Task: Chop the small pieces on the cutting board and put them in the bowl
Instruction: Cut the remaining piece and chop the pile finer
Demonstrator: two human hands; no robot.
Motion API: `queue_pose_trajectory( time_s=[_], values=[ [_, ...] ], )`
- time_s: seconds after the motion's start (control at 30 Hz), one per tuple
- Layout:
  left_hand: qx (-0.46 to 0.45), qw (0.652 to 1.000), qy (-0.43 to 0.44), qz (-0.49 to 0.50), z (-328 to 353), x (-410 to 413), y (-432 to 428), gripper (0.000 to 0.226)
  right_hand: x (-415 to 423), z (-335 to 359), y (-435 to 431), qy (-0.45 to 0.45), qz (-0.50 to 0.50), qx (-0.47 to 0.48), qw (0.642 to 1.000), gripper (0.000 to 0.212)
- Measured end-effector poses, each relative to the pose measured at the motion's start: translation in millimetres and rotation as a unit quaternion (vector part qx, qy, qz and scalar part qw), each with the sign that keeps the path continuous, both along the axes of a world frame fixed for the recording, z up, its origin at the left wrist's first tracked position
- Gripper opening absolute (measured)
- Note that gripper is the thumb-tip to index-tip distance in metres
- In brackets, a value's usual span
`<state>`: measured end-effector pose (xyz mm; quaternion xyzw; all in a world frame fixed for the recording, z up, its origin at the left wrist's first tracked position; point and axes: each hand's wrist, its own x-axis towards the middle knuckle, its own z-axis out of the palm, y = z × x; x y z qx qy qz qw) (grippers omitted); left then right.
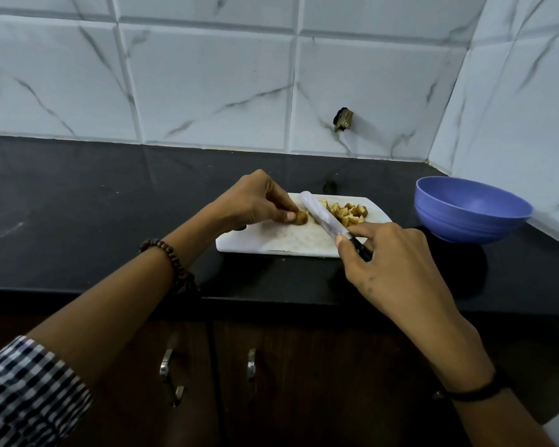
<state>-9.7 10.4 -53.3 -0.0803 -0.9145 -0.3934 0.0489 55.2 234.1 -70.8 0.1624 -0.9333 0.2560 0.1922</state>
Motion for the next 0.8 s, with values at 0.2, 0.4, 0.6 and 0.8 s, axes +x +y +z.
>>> queue_pose_trajectory(
  time_s=[0.2, 0.4, 0.6, 0.8],
  values=[
    [-0.024, 0.999, 0.026, 0.023, -0.8, 2.1, 2.4, 0.008, -2.8, -0.1, -10.2, -0.002, -0.004, 0.02, 1.0, 0.035],
    [-0.04, 0.998, 0.036, 0.036, -1.4, 1.5, 6.2, 0.015, -6.9, 3.1, -19.4, -0.01, -0.016, 0.066, 0.998, 0.035],
    [-0.012, 0.999, 0.032, 0.024, 2.2, 3.6, 7.6, 0.015, -12.6, 8.8, -33.1, -0.014, -0.045, 0.1, 0.994, 0.033],
    [-0.039, 0.997, 0.046, 0.045, -2.2, 0.7, 6.8, 0.009, -4.0, 12.9, -48.8, -0.018, -0.033, 0.162, 0.986, 0.021]
  ],
)
